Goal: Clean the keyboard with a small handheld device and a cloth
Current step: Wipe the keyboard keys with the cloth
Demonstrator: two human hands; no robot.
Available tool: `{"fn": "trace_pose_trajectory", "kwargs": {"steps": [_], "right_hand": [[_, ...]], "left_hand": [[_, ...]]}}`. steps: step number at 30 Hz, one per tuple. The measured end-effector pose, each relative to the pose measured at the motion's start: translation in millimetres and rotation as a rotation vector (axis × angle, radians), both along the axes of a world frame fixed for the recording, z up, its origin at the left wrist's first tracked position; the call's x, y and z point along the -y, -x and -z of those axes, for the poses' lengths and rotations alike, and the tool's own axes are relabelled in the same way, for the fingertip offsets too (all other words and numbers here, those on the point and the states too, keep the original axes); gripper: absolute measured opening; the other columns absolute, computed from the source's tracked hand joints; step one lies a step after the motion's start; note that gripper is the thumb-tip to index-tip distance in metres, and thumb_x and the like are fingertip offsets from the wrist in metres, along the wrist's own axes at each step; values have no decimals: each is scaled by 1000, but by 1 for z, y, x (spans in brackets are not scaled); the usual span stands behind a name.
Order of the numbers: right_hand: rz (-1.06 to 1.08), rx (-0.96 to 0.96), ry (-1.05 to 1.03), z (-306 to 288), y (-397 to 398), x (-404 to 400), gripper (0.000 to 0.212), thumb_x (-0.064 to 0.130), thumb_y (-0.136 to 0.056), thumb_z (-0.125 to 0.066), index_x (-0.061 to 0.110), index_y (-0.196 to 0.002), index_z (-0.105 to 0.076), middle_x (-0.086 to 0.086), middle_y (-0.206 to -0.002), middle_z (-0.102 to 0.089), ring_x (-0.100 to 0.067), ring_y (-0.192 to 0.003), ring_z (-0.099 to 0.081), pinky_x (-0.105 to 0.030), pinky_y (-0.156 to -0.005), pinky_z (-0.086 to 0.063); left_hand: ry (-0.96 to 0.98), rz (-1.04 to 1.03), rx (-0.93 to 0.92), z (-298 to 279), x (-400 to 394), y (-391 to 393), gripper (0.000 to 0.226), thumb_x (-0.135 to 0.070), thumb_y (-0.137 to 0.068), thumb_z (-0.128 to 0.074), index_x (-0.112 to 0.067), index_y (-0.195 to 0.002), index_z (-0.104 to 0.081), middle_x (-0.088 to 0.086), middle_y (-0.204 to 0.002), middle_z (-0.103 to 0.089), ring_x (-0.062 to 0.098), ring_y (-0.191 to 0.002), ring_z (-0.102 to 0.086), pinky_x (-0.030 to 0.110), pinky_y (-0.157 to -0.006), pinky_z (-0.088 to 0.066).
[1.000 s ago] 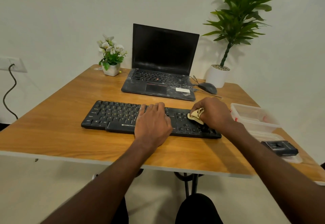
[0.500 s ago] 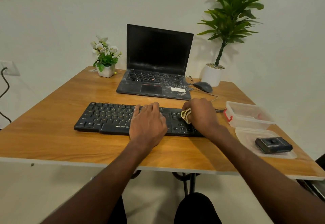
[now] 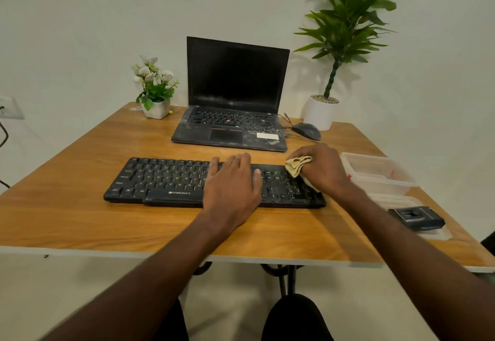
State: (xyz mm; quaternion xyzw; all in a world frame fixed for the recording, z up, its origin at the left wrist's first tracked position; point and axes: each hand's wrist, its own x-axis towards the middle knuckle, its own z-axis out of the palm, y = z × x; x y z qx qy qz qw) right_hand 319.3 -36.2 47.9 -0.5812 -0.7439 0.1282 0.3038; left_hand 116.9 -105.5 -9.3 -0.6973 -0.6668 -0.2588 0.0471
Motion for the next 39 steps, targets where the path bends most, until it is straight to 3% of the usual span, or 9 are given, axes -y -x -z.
{"fn": "trace_pose_trajectory", "kwargs": {"steps": [5, 8, 11, 17, 21, 27, 30, 33, 39], "right_hand": [[-194, 200, -118, 8, 20, 4, 25, 9, -84, -77, 25, -102, -82, 6, -105, -78, -12, -96, -69, -34, -84, -56], [-252, 140, -73, 10, 6, 8, 33, -2, -80, -74, 24, -98, -83, 5, -102, -79, -10, -93, -69, -35, -83, -56], [-212, 195, -8, 1, -12, 5, 41, -5, -78, -75, 32, -93, -82, 6, -104, -78, -12, -95, -69, -41, -83, -58], [-145, 379, -116, -5, 24, 3, 29, 7, -85, -75, 31, -100, -81, 5, -102, -77, -16, -93, -67, -39, -79, -58], [-239, 319, -81, -3, 9, 10, 30, 2, -81, -76, 27, -96, -83, 5, -94, -79, -12, -84, -68, -39, -78, -57], [-4, 257, -75, -15, -15, 4, 31, 3, -83, -75, 32, -90, -82, 11, -92, -75, -8, -85, -61, -27, -63, -46], [-49, 208, -46, -10, -6, 10, 31, 3, -83, -75, 31, -94, -83, 14, -94, -75, -5, -87, -63, -23, -69, -46], [-116, 255, -43, 1, -4, 18, 35, -1, -81, -74, 29, -96, -83, 8, -99, -78, -11, -90, -67, -30, -76, -52], [-57, 344, 11, -16, -20, 9, 38, -2, -82, -73, 35, -88, -82, 7, -101, -77, -11, -85, -63, -34, -63, -53]], "left_hand": [[59, 24, 27, 7, -11, -37, 50, -43, -112, -25, -16, -151, -42, 5, -146, -61, 22, -140, -52, 55, -129, -22], [57, -9, 33, 10, -11, -36, 48, -39, -112, -27, -15, -150, -43, 5, -146, -61, 21, -141, -52, 54, -129, -23], [59, 3, 33, 7, -10, -37, 49, -37, -111, -29, -14, -153, -40, 6, -150, -58, 21, -145, -49, 53, -131, -20], [63, -3, 25, 8, -9, -37, 48, -36, -110, -30, -15, -150, -43, 6, -148, -60, 22, -143, -50, 53, -131, -20], [72, -4, 26, 6, -8, -38, 49, -37, -109, -30, -14, -150, -43, 6, -147, -60, 22, -143, -51, 54, -131, -20], [67, 3, 23, 5, -8, -38, 46, -36, -110, -30, -14, -148, -45, 7, -144, -61, 24, -139, -53, 53, -130, -22], [65, -1, 18, 6, -8, -37, 45, -36, -109, -29, -14, -144, -46, 7, -142, -62, 24, -137, -54, 53, -129, -24], [72, -4, 19, 7, -8, -37, 44, -36, -109, -29, -15, -144, -46, 6, -142, -62, 23, -138, -54, 53, -130, -23], [68, 1, 18, 6, -7, -38, 45, -36, -109, -29, -15, -145, -45, 6, -143, -61, 23, -139, -53, 54, -130, -22]]}}
